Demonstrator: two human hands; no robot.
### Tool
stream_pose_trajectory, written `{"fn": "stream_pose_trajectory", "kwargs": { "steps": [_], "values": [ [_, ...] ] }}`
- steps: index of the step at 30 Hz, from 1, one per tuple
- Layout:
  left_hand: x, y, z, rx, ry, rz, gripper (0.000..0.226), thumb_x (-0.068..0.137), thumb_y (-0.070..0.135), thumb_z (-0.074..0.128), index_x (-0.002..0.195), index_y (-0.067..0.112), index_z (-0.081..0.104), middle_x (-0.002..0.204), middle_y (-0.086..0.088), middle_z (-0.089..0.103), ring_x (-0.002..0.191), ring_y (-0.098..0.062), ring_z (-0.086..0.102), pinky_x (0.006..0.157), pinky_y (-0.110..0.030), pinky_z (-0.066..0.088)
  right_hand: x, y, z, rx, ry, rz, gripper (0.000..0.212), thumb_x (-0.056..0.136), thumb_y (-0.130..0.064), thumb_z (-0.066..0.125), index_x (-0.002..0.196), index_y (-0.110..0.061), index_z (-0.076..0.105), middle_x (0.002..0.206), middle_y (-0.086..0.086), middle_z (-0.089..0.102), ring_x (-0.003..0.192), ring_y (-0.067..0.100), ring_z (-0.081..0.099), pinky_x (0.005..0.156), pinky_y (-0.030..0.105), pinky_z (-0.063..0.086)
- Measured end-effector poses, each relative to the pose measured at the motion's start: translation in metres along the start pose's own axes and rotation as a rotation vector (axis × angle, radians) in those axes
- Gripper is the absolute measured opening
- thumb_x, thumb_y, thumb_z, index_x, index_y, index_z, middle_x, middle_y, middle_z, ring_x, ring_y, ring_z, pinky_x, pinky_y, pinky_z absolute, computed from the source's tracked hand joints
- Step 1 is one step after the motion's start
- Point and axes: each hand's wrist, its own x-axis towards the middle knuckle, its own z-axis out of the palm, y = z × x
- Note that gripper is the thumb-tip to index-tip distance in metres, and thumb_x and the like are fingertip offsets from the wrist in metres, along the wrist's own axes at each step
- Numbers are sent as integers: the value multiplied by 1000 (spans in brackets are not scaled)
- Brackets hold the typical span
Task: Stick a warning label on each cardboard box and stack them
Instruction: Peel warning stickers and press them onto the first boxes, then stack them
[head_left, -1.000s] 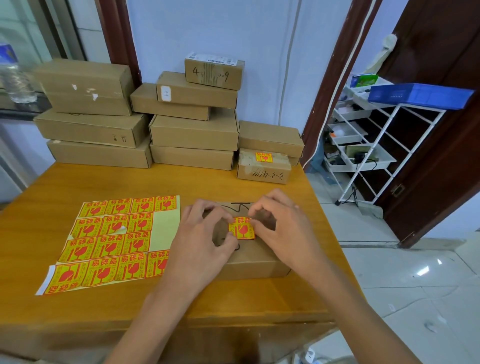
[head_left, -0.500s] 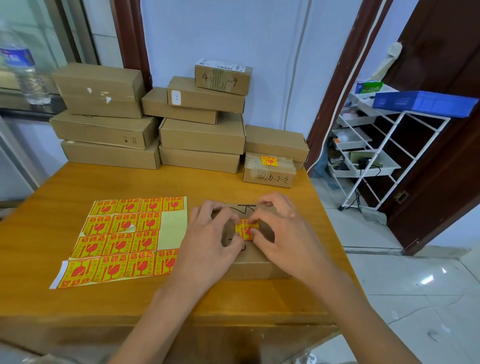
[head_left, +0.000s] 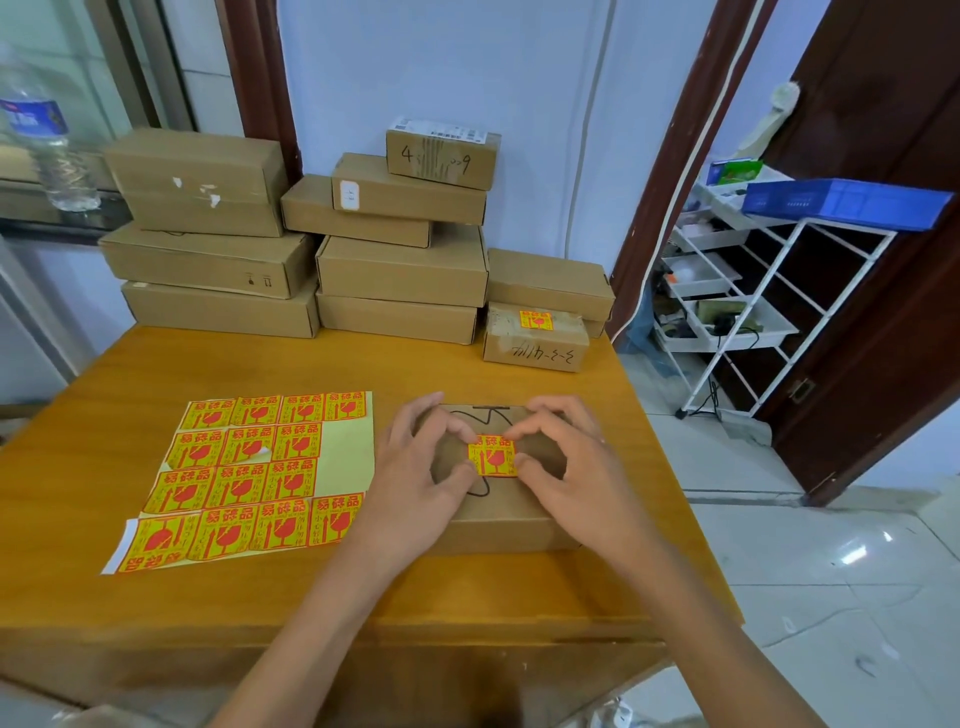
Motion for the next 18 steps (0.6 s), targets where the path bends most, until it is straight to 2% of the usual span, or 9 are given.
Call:
{"fn": "stream_pose_trajectory", "kwargs": {
  "steps": [5,18],
  "values": [
    [1,-2,0,-51,-12,-24,26,88,19,72,100,38,61,149,23,33,144,-10,29,116,-42,32,0,-1,1,61,-7,47,16,94,-35,69,108,-43,68,146,-22,41,144,2,32,106,35,32],
    [0,-2,0,-102,-9,-32,20,92,20,71,101,36,62,149,25,34,143,-6,28,115,-35,27,-1,1,2,93,-31,45,18,91,-35,72,107,-40,67,144,-22,42,139,-1,29,103,32,29]
  ]
}}
